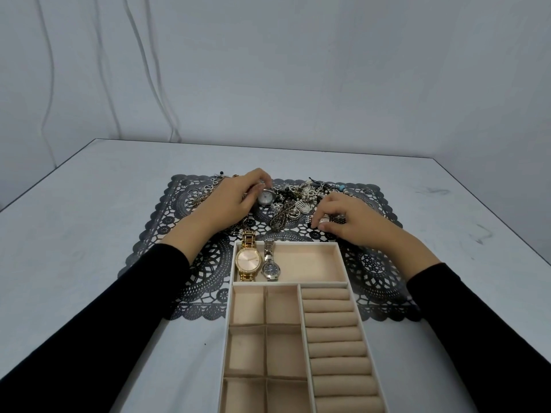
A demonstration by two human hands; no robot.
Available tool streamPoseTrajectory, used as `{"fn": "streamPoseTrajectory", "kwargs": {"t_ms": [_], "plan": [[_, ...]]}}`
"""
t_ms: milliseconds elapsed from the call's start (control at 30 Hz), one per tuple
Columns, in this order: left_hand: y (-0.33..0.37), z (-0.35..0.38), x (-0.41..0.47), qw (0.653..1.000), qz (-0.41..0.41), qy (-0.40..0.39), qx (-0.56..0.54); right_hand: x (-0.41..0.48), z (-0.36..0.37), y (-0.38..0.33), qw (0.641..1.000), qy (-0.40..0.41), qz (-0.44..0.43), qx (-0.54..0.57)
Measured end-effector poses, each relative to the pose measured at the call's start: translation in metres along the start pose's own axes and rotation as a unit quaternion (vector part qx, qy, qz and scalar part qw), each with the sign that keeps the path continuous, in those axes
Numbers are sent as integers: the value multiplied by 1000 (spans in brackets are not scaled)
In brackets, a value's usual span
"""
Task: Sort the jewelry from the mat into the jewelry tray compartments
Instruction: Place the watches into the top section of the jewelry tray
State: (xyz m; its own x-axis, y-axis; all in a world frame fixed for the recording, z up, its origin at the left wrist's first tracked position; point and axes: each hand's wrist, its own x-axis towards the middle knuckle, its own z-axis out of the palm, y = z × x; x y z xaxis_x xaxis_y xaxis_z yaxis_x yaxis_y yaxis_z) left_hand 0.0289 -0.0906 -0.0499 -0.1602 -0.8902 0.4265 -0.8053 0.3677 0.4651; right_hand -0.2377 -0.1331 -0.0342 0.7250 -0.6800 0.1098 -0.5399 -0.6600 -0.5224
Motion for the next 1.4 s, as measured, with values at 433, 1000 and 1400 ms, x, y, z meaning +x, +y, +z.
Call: {"fn": "streamPoseTrajectory", "kwargs": {"t_ms": [433, 1000, 1400], "plan": [[0, 0, -1, 999, -15, -5, -28, 2, 1, 1, 1000, 10, 23, 14], [22, -9, -10, 957, -75, 149, -236, -15, -9, -27, 950, 157, 87, 255], [43, -30, -47, 929, -133, 192, -287, -23, -6, -67, 871, 169, 133, 442]]}}
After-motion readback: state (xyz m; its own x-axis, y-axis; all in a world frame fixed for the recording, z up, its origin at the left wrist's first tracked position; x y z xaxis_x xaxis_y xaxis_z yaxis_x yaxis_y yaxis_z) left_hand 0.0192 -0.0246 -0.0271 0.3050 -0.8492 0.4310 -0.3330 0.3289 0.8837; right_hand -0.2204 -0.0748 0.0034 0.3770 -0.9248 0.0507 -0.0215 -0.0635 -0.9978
